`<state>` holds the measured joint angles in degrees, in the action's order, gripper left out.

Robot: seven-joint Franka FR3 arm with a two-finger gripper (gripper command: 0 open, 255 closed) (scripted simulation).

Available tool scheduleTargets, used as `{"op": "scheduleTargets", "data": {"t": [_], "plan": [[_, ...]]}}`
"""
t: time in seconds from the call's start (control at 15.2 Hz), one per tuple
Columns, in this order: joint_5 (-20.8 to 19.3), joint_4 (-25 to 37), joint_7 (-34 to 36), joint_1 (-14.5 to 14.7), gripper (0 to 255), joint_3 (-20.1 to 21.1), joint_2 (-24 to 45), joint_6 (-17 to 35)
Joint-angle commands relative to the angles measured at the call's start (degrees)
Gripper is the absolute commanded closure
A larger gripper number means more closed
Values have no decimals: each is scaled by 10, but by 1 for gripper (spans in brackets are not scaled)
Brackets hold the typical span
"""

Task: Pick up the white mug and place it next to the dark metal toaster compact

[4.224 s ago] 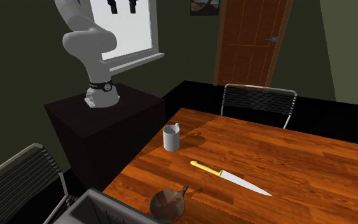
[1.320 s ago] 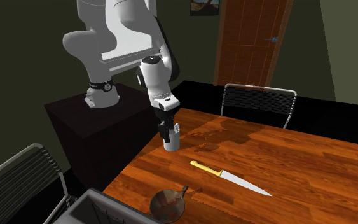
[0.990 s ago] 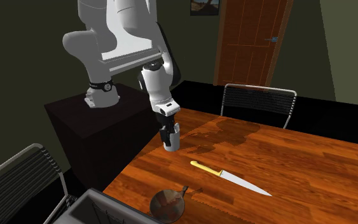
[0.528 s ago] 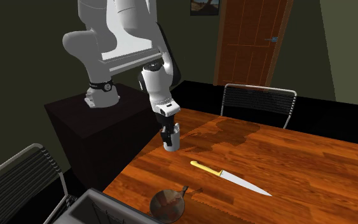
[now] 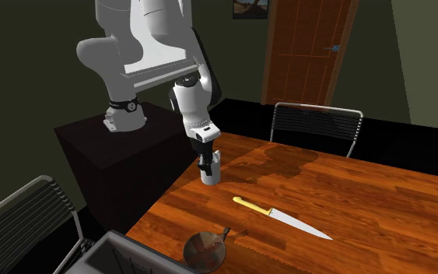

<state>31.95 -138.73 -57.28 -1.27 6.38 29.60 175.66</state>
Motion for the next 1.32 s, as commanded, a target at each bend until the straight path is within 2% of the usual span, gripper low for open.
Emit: {"op": "scheduleTargets", "data": {"t": [0.0,0.59,1.25], "plan": [[0,0,0,0,255,0,0,0],[-31,-28,39,46,255,-52,-84,-60],[-96,-49,101,87,255,-105,-172,-128]]}}
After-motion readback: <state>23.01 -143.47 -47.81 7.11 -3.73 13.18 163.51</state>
